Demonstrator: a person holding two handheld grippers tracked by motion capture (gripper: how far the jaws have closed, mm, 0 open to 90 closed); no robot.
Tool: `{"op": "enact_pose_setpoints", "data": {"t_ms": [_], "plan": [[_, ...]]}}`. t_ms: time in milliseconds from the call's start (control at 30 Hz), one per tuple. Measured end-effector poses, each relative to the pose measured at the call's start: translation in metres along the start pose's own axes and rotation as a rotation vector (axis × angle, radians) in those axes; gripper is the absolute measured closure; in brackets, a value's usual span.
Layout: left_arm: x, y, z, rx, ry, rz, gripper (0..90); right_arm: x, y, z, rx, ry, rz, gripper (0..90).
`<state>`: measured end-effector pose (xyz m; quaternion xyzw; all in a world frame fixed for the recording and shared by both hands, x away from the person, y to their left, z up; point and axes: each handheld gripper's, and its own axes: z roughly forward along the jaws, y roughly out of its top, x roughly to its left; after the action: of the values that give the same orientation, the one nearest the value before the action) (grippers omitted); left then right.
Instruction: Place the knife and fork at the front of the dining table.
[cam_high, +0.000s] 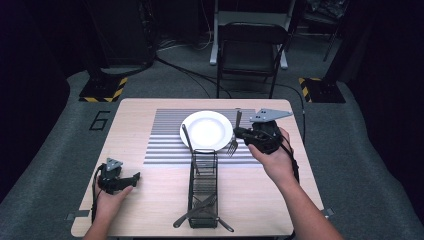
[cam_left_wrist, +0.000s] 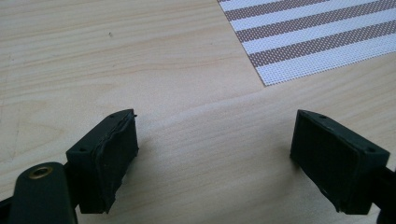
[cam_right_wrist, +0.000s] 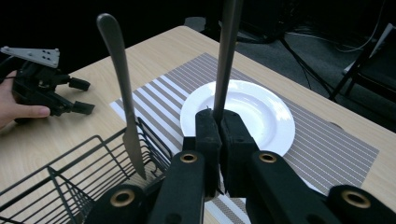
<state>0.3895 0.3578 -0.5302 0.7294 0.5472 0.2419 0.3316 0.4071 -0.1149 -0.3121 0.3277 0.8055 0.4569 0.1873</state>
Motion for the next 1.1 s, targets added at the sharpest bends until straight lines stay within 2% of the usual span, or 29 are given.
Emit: {"op": "enact_pose_setpoints", "data": {"t_ms": [267,667,867,1000,1100], "plan": [[0.0,0.0,0.0,0.0,0.0,0.0,14.5,-0.012,-0.012,0.007,0.005,-0.045,0.007,87.2],[0.0,0.0,0.0,0.0,0.0,-0.001,14.5,-0.027,-0.031,0.023,0.025,-0.096,0.056,87.2],[0.0,0.0,0.0,0.0,0.0,0.0,14.5,-0.033,-0.041,0.034,0.036,-0.129,0.052,87.2],[0.0,0.0,0.0,0.0,0.0,0.0,14.5,-0.037,-0.049,0.042,0.043,-0.133,0.059,87.2],[0.0,0.0,0.0,0.0,0.0,0.0,14.5,-0.039,-0.054,0.05,0.063,-0.145,0.043,87.2]]}}
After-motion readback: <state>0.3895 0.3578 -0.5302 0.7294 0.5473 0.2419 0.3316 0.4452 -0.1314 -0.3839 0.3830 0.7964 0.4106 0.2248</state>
